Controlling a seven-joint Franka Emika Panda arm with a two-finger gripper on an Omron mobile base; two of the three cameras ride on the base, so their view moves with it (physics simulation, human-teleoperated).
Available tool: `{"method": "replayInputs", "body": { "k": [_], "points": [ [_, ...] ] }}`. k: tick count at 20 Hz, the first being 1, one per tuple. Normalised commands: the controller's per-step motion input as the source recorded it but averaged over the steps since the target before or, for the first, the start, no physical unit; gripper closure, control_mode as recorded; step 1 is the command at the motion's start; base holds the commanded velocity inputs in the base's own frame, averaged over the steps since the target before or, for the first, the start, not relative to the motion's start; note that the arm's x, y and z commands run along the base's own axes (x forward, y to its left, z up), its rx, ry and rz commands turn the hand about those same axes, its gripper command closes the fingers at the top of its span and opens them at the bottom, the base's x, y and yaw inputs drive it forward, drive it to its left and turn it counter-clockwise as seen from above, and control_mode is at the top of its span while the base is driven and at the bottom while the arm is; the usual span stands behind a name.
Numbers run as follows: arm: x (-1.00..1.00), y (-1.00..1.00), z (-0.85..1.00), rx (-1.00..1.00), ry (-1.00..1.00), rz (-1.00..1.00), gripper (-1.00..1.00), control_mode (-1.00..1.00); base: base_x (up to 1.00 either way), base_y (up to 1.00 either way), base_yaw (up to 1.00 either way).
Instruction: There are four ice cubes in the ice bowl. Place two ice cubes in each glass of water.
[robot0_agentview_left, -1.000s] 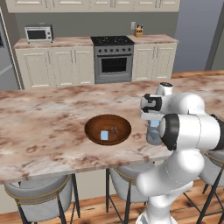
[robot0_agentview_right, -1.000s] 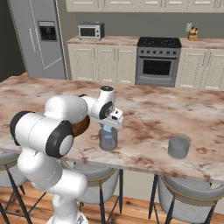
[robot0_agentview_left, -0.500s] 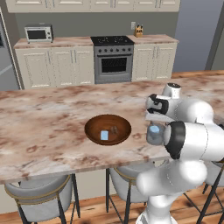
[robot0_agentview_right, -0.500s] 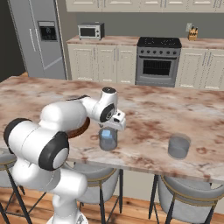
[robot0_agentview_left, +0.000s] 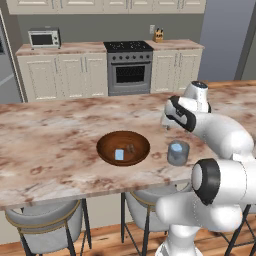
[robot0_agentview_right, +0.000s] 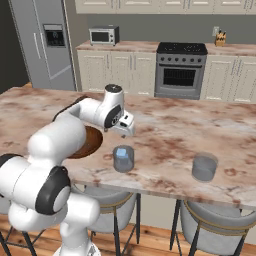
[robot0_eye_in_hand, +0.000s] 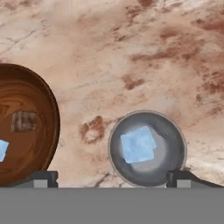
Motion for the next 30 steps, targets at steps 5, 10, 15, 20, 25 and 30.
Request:
{"method": "replayInputs", "body": {
  "k": [5, 10, 15, 20, 25, 30],
  "points": [
    [0.14, 1.00, 0.30, 0.00, -0.01, -0.02, -1.00, -1.00, 0.00, 0.00, 0.00],
    [0.06, 1.00, 0.00, 0.06, 0.10, -0.01, -1.00, -1.00, 0.00, 0.00, 0.00],
    [0.00, 1.00, -0.06, 0.14, 0.06, 0.00, -1.00, -1.00, 0.00, 0.00, 0.00],
    [0.01, 0.88, -0.11, 0.09, 0.05, 0.00, -1.00, -1.00, 0.00, 0.00, 0.00],
    [0.19, 0.12, -0.24, -0.04, 0.07, 0.00, -1.00, -1.00, 0.00, 0.00, 0.00],
    [0.46, 0.00, -0.38, -0.06, 0.18, 0.00, -1.00, -1.00, 0.00, 0.00, 0.00]
  ]
}}
